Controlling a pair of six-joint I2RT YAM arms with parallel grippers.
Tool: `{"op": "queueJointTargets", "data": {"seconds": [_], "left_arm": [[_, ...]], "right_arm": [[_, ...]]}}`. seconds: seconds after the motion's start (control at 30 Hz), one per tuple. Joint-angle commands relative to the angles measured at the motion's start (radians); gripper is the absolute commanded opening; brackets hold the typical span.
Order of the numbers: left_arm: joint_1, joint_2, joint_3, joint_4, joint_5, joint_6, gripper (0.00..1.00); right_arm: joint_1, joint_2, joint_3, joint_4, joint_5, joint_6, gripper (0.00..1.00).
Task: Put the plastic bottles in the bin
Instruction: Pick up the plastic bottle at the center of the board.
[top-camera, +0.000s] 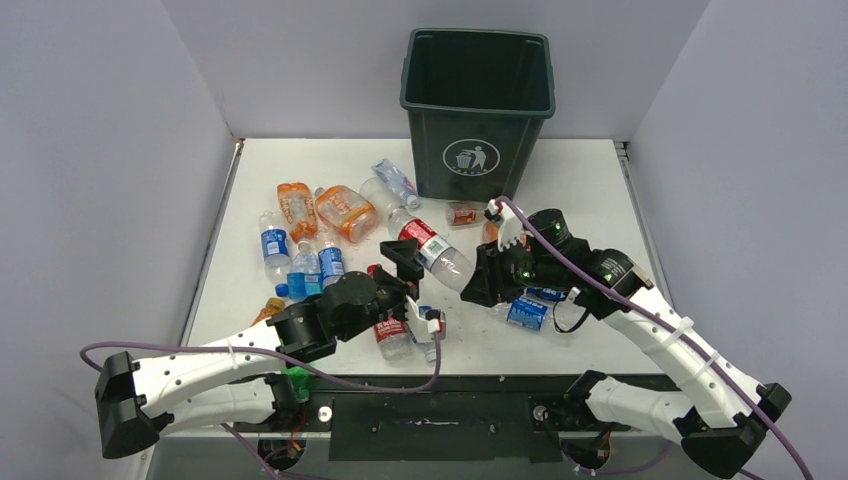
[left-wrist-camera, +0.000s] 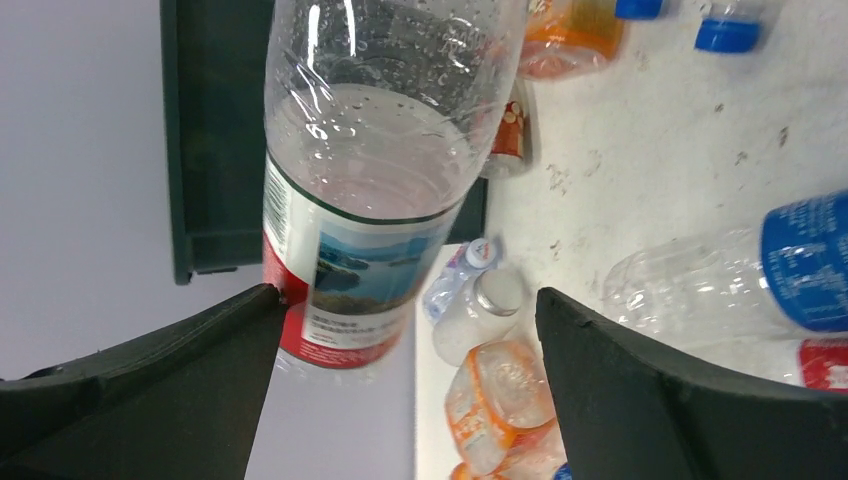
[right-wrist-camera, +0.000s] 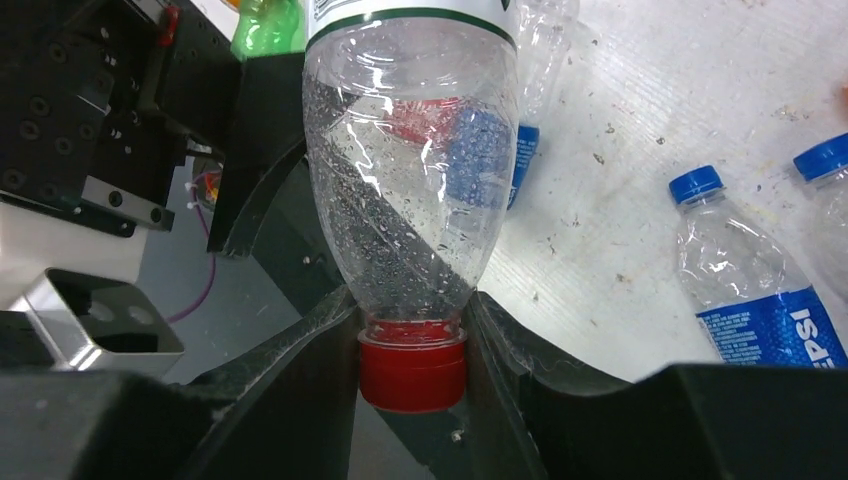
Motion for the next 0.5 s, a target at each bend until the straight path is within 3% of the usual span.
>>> {"op": "queueJointTargets", "data": {"seconds": [0.0,0.13,0.2,0.47], "left_arm": [[0.017,0.055,0.113,-0.05,-0.009,0.192,0.96],[0.017,0.091,0.149,-0.017,-0.004,0.218,0.98],[0.014,0.102,0.158,-0.015,-0.003,0.223,0.89],[0.001,0.117,0.151,-0.03,0.023,0.206,0.68]], "right_arm": [[0.007,0.019,0.073,-0.092,-0.083,-0.046,0.05],[0.009,0.03,0.098,-0.13,-0.085,-0.07,0.05],[0.009,0.025,0.104,-0.128,-0.096,-0.07,0.05],[0.009,0.033,0.129,-0.128,-0.127,-0.072,0.05]]}}
